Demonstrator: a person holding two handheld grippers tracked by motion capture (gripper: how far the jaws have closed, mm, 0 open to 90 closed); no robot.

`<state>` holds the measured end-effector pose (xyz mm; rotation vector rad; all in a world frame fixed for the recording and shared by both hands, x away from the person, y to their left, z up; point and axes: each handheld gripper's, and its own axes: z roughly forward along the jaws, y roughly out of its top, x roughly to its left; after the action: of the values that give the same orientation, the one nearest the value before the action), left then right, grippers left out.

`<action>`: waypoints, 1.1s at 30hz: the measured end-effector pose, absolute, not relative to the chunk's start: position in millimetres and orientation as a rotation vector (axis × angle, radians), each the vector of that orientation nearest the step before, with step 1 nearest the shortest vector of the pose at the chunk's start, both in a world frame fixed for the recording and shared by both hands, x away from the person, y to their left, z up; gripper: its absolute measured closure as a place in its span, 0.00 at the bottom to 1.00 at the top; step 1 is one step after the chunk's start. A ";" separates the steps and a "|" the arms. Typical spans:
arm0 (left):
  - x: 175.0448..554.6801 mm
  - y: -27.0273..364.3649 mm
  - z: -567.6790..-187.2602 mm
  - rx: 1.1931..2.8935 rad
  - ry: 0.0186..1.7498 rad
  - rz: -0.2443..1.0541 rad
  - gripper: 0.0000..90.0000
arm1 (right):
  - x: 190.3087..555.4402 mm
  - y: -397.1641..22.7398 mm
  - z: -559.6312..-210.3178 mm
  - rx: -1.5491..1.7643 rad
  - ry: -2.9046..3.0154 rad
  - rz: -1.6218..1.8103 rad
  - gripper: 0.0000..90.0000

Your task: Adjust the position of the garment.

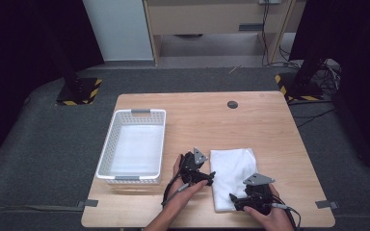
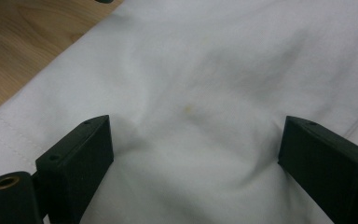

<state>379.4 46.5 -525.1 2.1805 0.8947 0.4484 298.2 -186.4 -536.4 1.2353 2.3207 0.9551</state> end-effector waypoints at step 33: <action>382.1 50.2 -526.6 2.174 0.921 0.449 0.11 | 290.1 -161.5 -538.5 1.214 2.320 0.984 0.11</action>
<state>382.1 50.2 -526.6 2.1739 0.9211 0.4490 290.1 -161.5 -538.5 1.2140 2.3198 0.9838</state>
